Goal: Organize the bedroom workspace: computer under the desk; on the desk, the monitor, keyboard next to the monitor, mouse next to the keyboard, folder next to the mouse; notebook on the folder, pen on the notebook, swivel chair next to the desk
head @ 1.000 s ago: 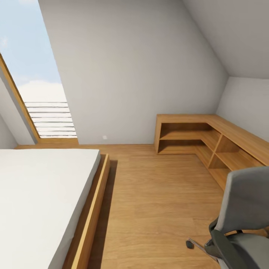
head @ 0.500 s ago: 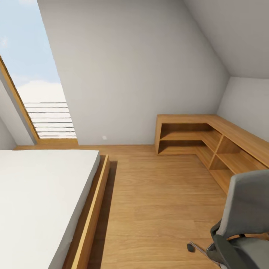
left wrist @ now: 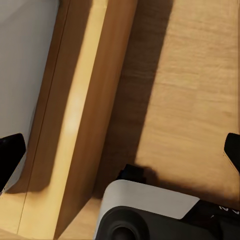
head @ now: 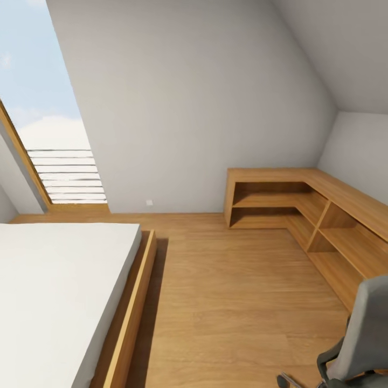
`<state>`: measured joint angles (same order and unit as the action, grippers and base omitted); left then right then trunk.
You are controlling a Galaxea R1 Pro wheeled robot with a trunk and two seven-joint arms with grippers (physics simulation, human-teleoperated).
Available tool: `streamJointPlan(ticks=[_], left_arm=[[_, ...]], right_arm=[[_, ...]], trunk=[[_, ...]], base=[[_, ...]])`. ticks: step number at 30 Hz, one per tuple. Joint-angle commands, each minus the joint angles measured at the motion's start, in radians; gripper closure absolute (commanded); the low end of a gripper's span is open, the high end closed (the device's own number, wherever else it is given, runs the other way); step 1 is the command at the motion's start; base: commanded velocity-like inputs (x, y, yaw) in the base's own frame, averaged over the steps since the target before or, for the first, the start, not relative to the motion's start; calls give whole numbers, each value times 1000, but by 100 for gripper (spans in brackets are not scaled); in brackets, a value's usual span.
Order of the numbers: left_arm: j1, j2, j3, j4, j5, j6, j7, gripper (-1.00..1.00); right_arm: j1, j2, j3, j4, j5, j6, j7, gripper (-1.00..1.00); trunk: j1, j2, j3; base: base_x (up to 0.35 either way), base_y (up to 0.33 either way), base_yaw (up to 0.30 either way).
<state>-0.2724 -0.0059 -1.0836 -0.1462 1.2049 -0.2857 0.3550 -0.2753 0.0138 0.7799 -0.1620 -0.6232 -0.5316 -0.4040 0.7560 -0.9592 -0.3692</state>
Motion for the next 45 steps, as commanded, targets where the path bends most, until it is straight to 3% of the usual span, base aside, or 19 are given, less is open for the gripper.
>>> streamJointPlan(ticks=[1, 45], left_arm=[[-1, 0, -9, -1, 7, -3, 6, -100], [-1, 0, -9, -1, 7, -3, 6, -100]], right_arm=[[-1, 0, 9, 0, -6, -2, -6, -100], [-1, 1, 9, 1, -4, -2, -6, -100]], trunk=[[1, -1, -1], [1, -1, -1]], base=[[319, 0, 0], [321, 0, 0]])
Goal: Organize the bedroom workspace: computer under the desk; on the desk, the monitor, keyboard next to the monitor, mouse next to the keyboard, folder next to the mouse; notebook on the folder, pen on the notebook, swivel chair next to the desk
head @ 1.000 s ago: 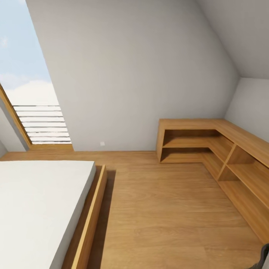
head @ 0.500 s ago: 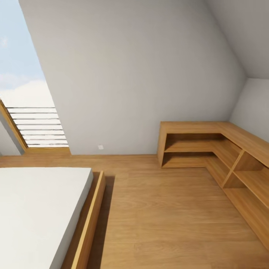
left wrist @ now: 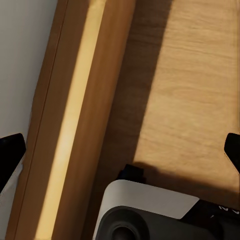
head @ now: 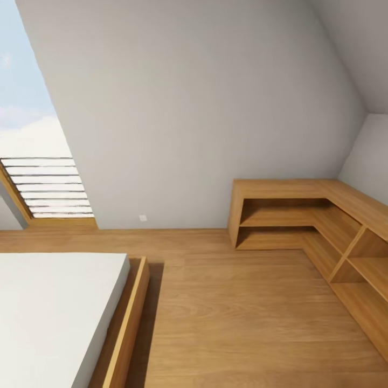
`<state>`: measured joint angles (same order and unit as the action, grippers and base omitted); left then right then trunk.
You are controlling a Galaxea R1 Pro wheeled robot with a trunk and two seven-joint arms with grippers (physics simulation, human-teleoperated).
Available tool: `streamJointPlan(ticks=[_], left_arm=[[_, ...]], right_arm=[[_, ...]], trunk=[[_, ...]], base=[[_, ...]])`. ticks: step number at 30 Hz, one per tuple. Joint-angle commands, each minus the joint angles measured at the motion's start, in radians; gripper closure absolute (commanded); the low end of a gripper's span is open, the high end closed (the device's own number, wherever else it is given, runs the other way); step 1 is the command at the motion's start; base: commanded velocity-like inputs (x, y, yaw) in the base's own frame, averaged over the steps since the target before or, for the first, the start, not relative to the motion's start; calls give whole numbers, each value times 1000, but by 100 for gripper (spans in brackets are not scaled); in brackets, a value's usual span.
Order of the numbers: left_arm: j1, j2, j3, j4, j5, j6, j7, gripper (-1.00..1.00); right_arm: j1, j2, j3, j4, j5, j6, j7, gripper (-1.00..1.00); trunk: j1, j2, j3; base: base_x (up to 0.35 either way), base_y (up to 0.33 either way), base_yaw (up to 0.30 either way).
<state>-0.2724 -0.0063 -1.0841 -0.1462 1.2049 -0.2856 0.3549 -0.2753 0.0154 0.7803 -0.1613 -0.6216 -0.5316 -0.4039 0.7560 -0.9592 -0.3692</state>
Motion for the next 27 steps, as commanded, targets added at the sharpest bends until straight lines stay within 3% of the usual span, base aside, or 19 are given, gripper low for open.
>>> streamJointPlan(ticks=[1, 27], left_arm=[[-1, 0, -8, -1, 7, -3, 6, -100], [-1, 0, -10, -1, 7, -3, 6, -100]], right_arm=[[-1, 0, 9, 0, -6, -2, -6, -100], [-1, 0, 10, 0, -6, -2, -6, -100]], trunk=[[1, -1, -1], [1, -1, -1]], base=[[321, 0, 0], [321, 0, 0]])
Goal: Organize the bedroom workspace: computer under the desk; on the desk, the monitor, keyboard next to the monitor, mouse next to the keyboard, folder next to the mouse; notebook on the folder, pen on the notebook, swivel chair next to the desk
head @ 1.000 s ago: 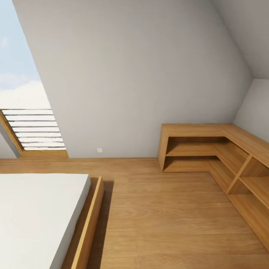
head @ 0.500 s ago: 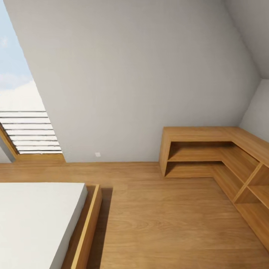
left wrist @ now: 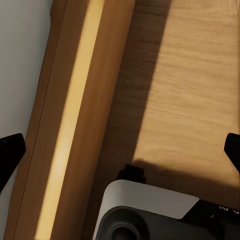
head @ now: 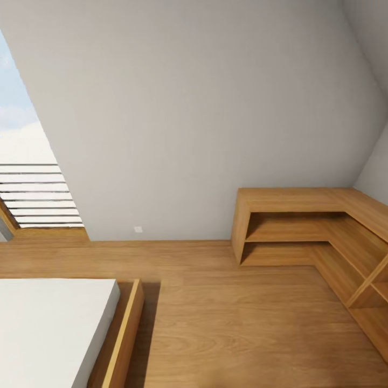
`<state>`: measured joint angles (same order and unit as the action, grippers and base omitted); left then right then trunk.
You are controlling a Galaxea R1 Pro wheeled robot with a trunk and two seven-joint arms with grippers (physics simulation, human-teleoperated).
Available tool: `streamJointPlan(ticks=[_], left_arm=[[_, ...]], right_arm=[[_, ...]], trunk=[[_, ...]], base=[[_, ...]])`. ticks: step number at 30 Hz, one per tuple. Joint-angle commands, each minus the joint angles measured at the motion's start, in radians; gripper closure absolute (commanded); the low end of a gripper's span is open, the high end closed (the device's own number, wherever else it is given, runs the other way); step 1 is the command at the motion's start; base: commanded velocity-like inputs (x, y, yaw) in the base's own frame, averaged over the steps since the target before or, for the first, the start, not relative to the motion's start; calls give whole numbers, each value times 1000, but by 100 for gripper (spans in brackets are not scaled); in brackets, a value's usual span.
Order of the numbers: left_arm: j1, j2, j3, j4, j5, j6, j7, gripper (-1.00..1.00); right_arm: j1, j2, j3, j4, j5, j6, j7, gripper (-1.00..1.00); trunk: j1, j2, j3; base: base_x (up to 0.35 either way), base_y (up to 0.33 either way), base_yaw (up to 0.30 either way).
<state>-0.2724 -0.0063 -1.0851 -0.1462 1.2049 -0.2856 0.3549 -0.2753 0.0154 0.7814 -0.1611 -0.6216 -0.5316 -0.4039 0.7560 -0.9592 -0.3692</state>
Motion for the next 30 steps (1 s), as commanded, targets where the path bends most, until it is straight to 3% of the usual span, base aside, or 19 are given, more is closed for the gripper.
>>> streamJointPlan(ticks=[1, 16, 30], left_arm=[[-1, 0, -9, -1, 7, -3, 6, -100], [-1, 0, -9, -1, 7, -3, 6, -100], [-1, 0, -9, -1, 7, -3, 6, -100]], right_arm=[[-1, 0, 9, 0, -6, -2, -6, -100], [-1, 0, 9, 0, -6, -2, -5, -100], [-1, -2, 7, 1, -6, -2, 50, -100]], trunk=[[1, -1, -1], [1, -1, 0], [1, -1, 13]], base=[[320, 0, 0], [319, 0, -11], [294, 0, -145]])
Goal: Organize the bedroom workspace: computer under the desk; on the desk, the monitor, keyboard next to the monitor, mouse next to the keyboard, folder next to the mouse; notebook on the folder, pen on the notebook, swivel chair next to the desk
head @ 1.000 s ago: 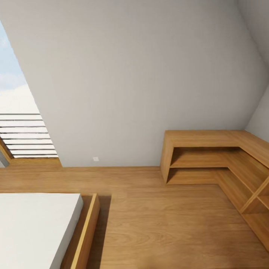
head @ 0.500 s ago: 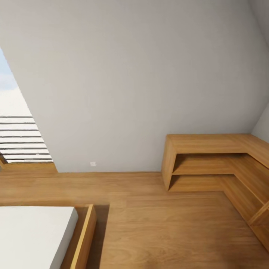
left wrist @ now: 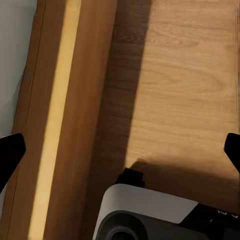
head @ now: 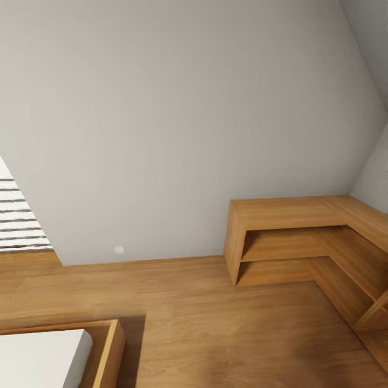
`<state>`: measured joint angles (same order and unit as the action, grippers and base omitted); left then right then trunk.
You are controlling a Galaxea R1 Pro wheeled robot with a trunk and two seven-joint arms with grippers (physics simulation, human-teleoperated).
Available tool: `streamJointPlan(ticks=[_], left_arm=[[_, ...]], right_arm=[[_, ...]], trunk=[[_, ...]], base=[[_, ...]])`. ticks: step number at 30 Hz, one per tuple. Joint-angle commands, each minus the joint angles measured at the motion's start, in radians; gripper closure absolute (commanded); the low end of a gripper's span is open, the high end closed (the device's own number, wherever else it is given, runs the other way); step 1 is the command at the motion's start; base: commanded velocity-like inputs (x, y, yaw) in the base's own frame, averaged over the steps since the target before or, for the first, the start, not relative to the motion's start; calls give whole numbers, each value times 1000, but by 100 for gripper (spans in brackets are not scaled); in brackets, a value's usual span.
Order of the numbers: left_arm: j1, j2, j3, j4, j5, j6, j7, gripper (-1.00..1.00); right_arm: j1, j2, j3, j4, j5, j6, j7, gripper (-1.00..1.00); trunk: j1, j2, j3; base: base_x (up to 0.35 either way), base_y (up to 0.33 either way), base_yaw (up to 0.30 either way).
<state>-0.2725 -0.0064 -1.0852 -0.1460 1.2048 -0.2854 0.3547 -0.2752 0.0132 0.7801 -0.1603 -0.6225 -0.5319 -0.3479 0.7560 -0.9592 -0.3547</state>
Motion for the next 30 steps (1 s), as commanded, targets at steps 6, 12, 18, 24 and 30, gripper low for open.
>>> streamJointPlan(ticks=[6, 12, 18, 24, 30], left_arm=[[-1, 0, -9, -1, 7, -1, 6, -100], [-1, 0, -9, -1, 7, 0, 6, -100], [-1, 0, -9, -1, 7, 0, 6, -100], [-1, 0, -9, -1, 7, 0, 6, -100], [-1, 0, -9, -1, 7, 0, 6, -100]], right_arm=[[-1, -1, 8, 1, -5, -2, 2, -100], [-1, -1, 8, 1, -5, -2, 5, -100], [-1, -1, 8, 1, -5, -2, 6, -100], [-1, -1, 9, 1, -5, -2, 6, -100], [-1, -1, 8, 1, -5, -2, 6, -100]], trunk=[[1, -1, 6], [1, -1, 13], [1, -1, 19], [1, -1, 26], [1, -1, 33]], base=[[244, 0, -176], [176, 0, -177], [33, 0, -177], [3, 0, -178], [1, 0, -178]])
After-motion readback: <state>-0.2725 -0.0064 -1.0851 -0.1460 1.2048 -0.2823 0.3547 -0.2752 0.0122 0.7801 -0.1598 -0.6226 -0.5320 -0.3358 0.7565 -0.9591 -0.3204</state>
